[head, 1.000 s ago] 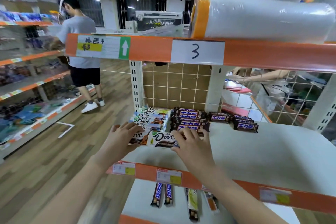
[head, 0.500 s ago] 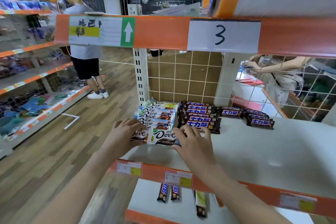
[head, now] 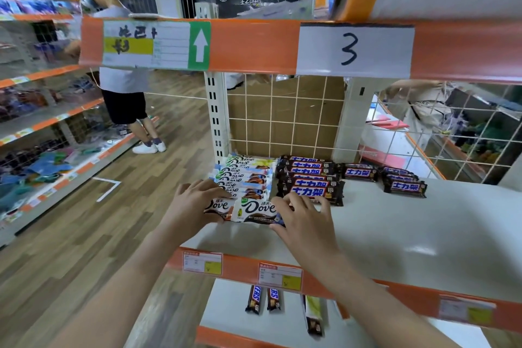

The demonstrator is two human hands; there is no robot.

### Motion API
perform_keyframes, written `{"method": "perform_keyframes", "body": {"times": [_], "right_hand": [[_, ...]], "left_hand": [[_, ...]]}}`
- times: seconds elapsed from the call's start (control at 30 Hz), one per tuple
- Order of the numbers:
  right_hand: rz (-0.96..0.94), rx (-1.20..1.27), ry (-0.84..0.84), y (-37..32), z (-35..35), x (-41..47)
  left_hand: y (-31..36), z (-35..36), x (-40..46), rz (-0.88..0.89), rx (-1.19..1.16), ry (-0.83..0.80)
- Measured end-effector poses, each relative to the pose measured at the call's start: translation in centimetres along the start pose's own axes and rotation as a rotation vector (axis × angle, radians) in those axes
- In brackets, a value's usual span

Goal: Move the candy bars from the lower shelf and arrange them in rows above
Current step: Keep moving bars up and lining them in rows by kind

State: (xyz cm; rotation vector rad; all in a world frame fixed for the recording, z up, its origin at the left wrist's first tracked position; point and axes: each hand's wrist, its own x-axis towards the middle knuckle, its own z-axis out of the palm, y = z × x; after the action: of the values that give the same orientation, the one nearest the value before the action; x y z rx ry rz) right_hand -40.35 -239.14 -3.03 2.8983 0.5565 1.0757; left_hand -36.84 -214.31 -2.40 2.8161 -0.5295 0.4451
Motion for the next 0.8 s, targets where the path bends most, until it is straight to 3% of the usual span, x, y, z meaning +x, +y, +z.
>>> {"method": "perform_keyframes", "body": {"times": [0.53,0.8], "right_hand": [[-0.078,0.124,-0.042,-5.9,1.0,3.2],[-0.043,0.108,-0.112,-7.7,2.1,3.8]], "left_hand": [[-3.3,-3.4,-3.3,-0.125,0.033,0.049],[-4.6,-3.3,-4.6,-0.137,0.015,-0.004]]}}
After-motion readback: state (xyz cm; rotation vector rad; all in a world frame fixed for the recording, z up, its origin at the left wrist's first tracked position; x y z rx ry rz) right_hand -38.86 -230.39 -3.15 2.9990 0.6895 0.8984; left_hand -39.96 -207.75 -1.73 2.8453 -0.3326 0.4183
